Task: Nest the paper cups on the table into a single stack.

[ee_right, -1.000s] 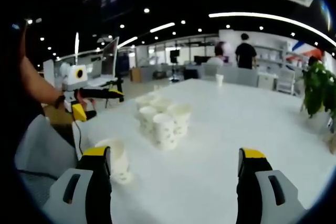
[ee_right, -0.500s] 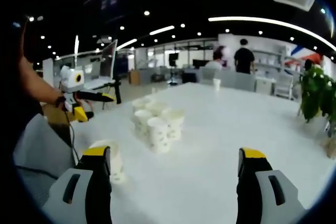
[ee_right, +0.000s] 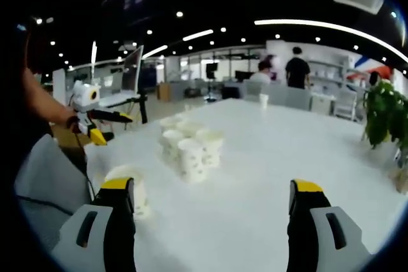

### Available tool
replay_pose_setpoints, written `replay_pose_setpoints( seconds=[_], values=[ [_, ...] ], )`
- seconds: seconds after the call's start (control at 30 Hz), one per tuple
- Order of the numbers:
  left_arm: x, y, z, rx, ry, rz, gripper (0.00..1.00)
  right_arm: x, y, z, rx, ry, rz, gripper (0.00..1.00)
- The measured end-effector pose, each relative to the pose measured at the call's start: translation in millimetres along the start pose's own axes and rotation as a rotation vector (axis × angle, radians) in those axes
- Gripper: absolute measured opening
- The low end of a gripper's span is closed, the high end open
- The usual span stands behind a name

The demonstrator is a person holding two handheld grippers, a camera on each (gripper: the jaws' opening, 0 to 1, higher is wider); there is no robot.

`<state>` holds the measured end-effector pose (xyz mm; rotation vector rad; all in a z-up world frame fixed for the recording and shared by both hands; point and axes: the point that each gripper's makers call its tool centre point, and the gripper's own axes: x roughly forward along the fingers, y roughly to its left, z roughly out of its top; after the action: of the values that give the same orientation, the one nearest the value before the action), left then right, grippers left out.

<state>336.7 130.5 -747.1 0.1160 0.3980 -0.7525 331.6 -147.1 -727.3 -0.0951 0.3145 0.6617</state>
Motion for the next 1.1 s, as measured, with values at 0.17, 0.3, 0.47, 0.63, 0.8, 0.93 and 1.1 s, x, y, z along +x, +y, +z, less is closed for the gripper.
replay_pose_setpoints(
  seconds=[0.17, 0.3, 0.47, 0.63, 0.8, 0.93, 1.1],
  values=[
    [-5, 5.9, -0.2, -0.016, -0.007, 0.017, 0.96, 2, 1, -0.8, 0.004, 0.003, 0.003, 1.0],
    [-5, 11.3, 0.7, -0.04, -0.01, 0.031, 0.95, 3, 1, -0.5, 0.007, 0.004, 0.003, 1.0],
    [-2, 15.3, 3.7, -0.05, -0.022, 0.038, 0.98, 2, 0, -2.2, 0.01, 0.009, 0.0, 1.0],
    [2, 23.9, 4.8, -0.06, -0.013, 0.067, 0.98, 1, -1, -3.8, 0.012, 0.017, -0.003, 1.0],
    [8, 30.8, 5.7, -0.048, -0.015, 0.071, 0.98, 1, 0, -4.2, 0.013, 0.019, -0.003, 1.0],
    [13, 33.4, 7.2, -0.038, -0.014, 0.071, 0.94, 0, -1, -4.3, 0.014, 0.02, -0.007, 1.0],
    [21, 37.3, 6.8, -0.027, -0.011, 0.069, 0.96, -1, -1, -5.8, 0.018, 0.023, -0.012, 1.0]
  ],
)
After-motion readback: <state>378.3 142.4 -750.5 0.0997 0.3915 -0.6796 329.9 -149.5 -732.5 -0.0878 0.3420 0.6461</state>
